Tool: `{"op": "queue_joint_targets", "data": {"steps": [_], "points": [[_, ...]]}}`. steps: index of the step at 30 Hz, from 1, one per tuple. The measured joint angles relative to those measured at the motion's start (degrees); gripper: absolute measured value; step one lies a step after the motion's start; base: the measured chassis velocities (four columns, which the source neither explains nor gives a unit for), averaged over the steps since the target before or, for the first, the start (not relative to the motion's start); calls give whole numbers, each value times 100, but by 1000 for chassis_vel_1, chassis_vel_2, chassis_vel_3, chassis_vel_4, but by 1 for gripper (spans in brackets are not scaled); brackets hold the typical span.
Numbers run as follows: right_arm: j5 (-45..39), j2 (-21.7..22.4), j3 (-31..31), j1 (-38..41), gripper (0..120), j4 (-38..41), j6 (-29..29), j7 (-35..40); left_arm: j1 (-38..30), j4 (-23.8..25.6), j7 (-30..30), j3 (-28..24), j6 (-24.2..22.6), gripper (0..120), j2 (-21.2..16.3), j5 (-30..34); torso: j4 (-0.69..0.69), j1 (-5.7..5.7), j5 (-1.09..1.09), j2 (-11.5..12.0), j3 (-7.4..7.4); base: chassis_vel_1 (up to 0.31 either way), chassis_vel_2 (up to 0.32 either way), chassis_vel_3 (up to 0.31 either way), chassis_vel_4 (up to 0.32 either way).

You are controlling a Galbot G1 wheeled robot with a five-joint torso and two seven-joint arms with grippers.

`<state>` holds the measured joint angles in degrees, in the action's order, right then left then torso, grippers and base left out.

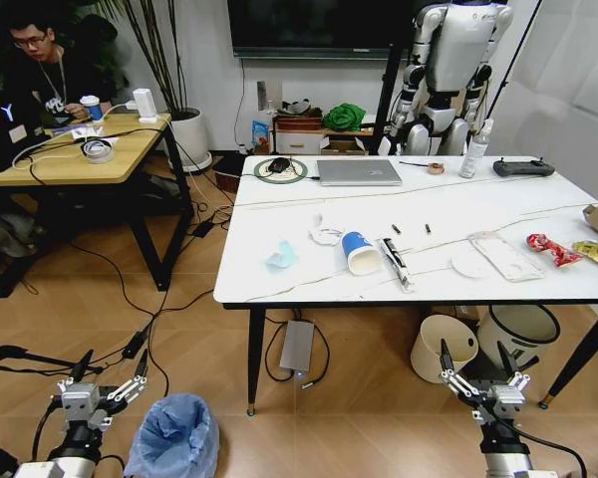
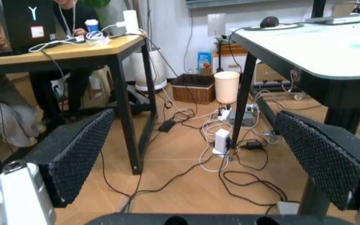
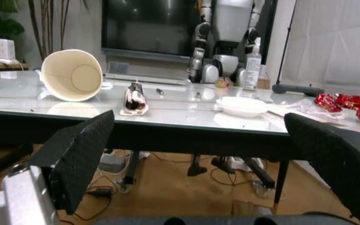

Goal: Pick up the trash bin and place the trash from the table into it.

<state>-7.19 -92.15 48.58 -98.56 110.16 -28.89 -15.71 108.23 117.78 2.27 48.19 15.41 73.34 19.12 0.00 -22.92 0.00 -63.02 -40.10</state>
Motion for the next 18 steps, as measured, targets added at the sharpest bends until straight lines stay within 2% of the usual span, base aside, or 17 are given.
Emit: {"op": "queue_joint_targets", "data": {"steps": [15,18], "points": [[-6,0,23,-64,100,15,-76,-10,-56,-81,25,-28,134,100,131,-48,0,0,-1,0,0,0,0,0,0],[-11,0,22,-61,100,37,-83,-11,-78,-80,-71,-16,134,100,159,-284,0,0,-1,0,0,0,0,0,0]]}}
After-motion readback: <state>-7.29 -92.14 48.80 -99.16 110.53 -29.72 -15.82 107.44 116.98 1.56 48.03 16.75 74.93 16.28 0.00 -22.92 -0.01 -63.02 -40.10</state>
